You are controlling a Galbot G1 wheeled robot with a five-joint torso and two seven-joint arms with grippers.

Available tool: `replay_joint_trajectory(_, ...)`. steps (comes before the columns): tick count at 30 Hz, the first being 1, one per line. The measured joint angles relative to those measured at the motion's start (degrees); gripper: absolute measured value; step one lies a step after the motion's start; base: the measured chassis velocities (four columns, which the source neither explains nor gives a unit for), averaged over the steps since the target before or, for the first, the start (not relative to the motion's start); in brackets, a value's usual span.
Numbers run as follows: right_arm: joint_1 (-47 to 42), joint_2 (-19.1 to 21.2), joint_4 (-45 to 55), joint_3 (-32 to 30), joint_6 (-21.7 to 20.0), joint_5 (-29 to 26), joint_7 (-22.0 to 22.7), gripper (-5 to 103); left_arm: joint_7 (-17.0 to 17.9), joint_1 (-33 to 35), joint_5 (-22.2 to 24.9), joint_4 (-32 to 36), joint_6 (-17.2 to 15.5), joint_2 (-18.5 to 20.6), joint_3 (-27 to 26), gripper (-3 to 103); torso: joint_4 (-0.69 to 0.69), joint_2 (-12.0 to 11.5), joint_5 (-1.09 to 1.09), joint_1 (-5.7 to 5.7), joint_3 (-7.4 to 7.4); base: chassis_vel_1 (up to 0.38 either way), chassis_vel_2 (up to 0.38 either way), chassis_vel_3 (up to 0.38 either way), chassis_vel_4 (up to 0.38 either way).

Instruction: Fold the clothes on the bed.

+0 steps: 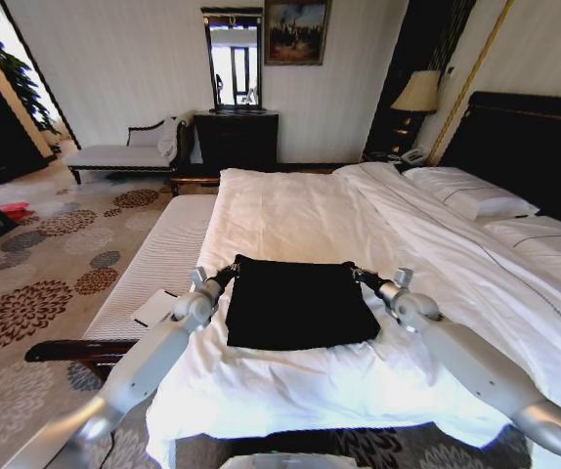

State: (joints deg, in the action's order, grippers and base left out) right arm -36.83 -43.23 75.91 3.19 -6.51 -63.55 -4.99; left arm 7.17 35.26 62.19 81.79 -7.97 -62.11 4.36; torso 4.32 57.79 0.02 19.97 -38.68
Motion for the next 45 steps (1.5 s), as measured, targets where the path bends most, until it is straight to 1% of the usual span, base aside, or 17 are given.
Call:
replay_joint_trajectory(2,1.3,-1.1,-1.8,0.9,0.6,0.2,-0.4,2,-0.8,-1.0,-0.8,-2.5,0.5,-0.8,0.4,1,-0.01,0.0,-0.03,-0.01,0.01,0.000,0.000,0.000,0.000)
replay_joint_trajectory(3,1.3,-1.1,-1.8,0.9,0.6,0.2,-0.4,2,-0.8,-1.0,-0.8,-2.5,0.5,-0.8,0.4,1,-0.01,0.0,-0.03,-0.01,0.01,0.000,0.000,0.000,0.000)
replay_joint_trajectory(6,1.9,-2.2,-3.4,1.4,1.7,1.2,-1.1,2,-1.5,-1.9,-2.4,-5.4,1.7,-2.0,0.6,1,-0.02,0.0,-0.02,0.00,0.00,0.000,0.000,0.000,0.000)
replay_joint_trajectory(10,1.2,-2.6,-3.5,0.9,3.2,2.5,-1.9,2,-1.8,-1.2,-2.7,-5.1,2.3,-2.2,0.3,1,-0.01,0.0,-0.02,0.00,0.00,0.000,0.000,0.000,0.000)
replay_joint_trajectory(13,-1.2,-3.0,-2.2,-0.9,5.4,5.0,-2.4,2,-2.2,0.8,-3.4,-2.9,3.2,-2.3,-0.6,1,-0.01,0.0,-0.02,-0.01,0.01,0.000,0.000,0.000,0.000)
replay_joint_trajectory(15,-1.3,-3.0,-2.1,-1.0,5.5,5.1,-2.4,2,-2.2,1.0,-3.4,-2.8,3.2,-2.3,-0.7,1,-0.01,0.0,-0.02,-0.01,0.01,0.000,0.000,0.000,0.000)
replay_joint_trajectory(17,-5.1,-2.9,0.7,-3.5,6.8,7.2,-2.5,2,-2.3,3.5,-4.2,0.5,3.7,-1.6,-1.7,1,-0.02,0.0,-0.02,-0.01,0.02,0.000,0.000,0.000,0.000)
replay_joint_trajectory(19,-6.4,-2.8,1.5,-4.3,7.2,7.9,-2.5,2,-2.4,4.5,-4.5,1.5,3.8,-1.3,-2.0,1,-0.02,0.0,-0.01,-0.01,0.01,0.000,0.000,0.000,0.000)
replay_joint_trajectory(23,-12.9,-2.0,5.1,-8.4,8.9,12.0,-2.6,2,-2.0,9.8,-5.6,5.9,4.1,0.0,-4.0,1,0.00,0.0,-0.02,-0.02,0.02,0.000,0.000,0.000,0.000)
replay_joint_trajectory(24,-12.9,-2.0,5.1,-8.4,8.9,12.0,-2.6,2,-2.0,9.8,-5.6,5.9,4.1,0.0,-4.0,1,0.00,0.0,-0.02,-0.02,0.02,0.000,0.000,0.000,0.000)
replay_joint_trajectory(26,-15.8,-1.4,7.0,-10.3,9.4,13.6,-2.6,2,-1.6,13.0,-6.1,8.5,4.3,0.9,-5.1,1,-0.01,0.0,-0.02,-0.02,0.02,0.000,0.000,0.000,0.000)
replay_joint_trajectory(29,-17.1,-1.1,8.0,-11.2,9.6,14.3,-2.6,2,-1.3,14.4,-6.3,10.0,4.3,1.3,-5.7,1,-0.02,0.0,-0.02,-0.02,0.02,0.000,0.000,0.000,0.000)
replay_joint_trajectory(32,-21.0,0.0,11.5,-14.0,9.7,15.1,-2.4,2,-0.1,17.2,-6.4,13.4,4.3,2.3,-6.5,1,-0.02,0.0,-0.02,-0.02,0.02,0.000,0.000,0.000,0.000)
replay_joint_trajectory(33,-22.1,0.3,12.6,-14.8,9.7,15.1,-2.3,2,0.1,17.8,-6.4,14.4,4.3,2.7,-6.6,1,0.01,0.0,-0.01,-0.02,0.02,0.000,0.000,0.000,0.000)
replay_joint_trajectory(34,-23.3,0.6,13.5,-15.6,9.7,15.3,-2.2,2,0.3,18.6,-6.5,15.3,4.3,3.1,-6.6,1,-0.01,0.0,-0.02,-0.02,0.02,0.000,0.000,0.000,0.000)
replay_joint_trajectory(38,-26.8,1.3,15.5,-17.2,9.7,16.4,-2.2,2,0.4,20.6,-7.0,17.2,4.3,4.4,-6.7,1,0.00,0.0,-0.02,-0.03,0.02,0.000,0.000,0.000,0.000)
replay_joint_trajectory(45,-31.2,0.6,16.6,-18.4,10.3,18.7,-2.5,2,0.5,23.5,-9.1,18.5,4.5,4.8,-6.4,1,0.00,0.0,-0.01,-0.02,0.01,0.000,0.000,0.000,0.000)
